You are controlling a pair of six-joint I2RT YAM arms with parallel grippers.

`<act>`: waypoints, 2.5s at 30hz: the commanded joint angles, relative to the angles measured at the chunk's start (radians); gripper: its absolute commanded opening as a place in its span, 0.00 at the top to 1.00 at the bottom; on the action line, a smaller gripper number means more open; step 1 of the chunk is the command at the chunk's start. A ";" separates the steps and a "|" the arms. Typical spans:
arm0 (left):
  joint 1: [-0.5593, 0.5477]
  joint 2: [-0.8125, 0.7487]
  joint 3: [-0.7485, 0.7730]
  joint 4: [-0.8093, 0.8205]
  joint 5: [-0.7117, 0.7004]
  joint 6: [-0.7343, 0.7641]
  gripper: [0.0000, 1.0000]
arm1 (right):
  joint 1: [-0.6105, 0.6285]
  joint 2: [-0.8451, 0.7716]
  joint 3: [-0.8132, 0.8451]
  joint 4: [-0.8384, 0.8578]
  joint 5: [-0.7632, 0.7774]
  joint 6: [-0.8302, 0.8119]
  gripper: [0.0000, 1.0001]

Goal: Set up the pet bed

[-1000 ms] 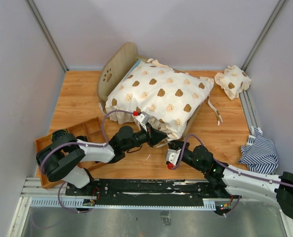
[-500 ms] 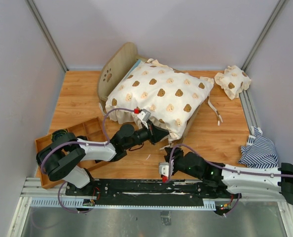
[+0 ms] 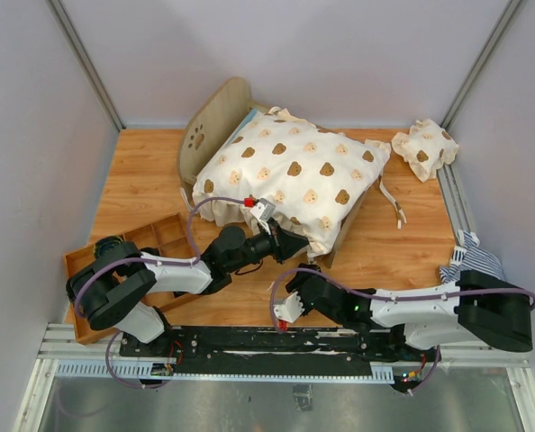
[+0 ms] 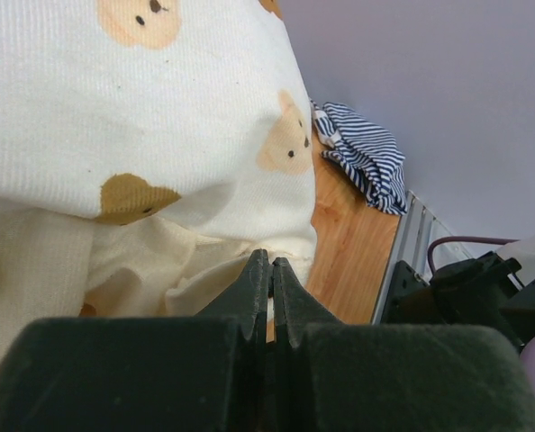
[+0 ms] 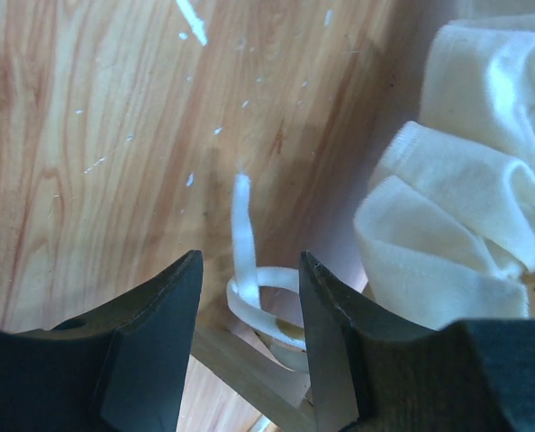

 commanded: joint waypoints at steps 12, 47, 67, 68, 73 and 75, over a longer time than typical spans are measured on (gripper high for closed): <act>-0.001 -0.003 0.023 0.022 -0.016 -0.016 1.00 | -0.095 0.256 0.034 0.249 -0.020 -0.179 0.53; 0.039 0.036 0.609 -0.238 -0.018 0.240 1.00 | 0.053 0.162 -0.053 0.164 0.118 0.240 1.00; 0.086 0.202 0.759 -0.273 -0.013 0.260 1.00 | 0.156 -0.231 -0.143 0.196 0.284 1.010 1.00; 0.089 0.209 0.767 -0.276 -0.013 0.257 1.00 | 0.157 -0.229 -0.174 0.235 0.287 1.033 1.00; 0.102 0.233 0.796 -0.292 -0.021 0.255 1.00 | 0.170 -0.128 -0.252 0.380 0.296 1.142 1.00; 0.108 0.238 0.802 -0.293 -0.026 0.255 1.00 | 0.186 -0.064 -0.259 0.434 0.316 1.186 1.00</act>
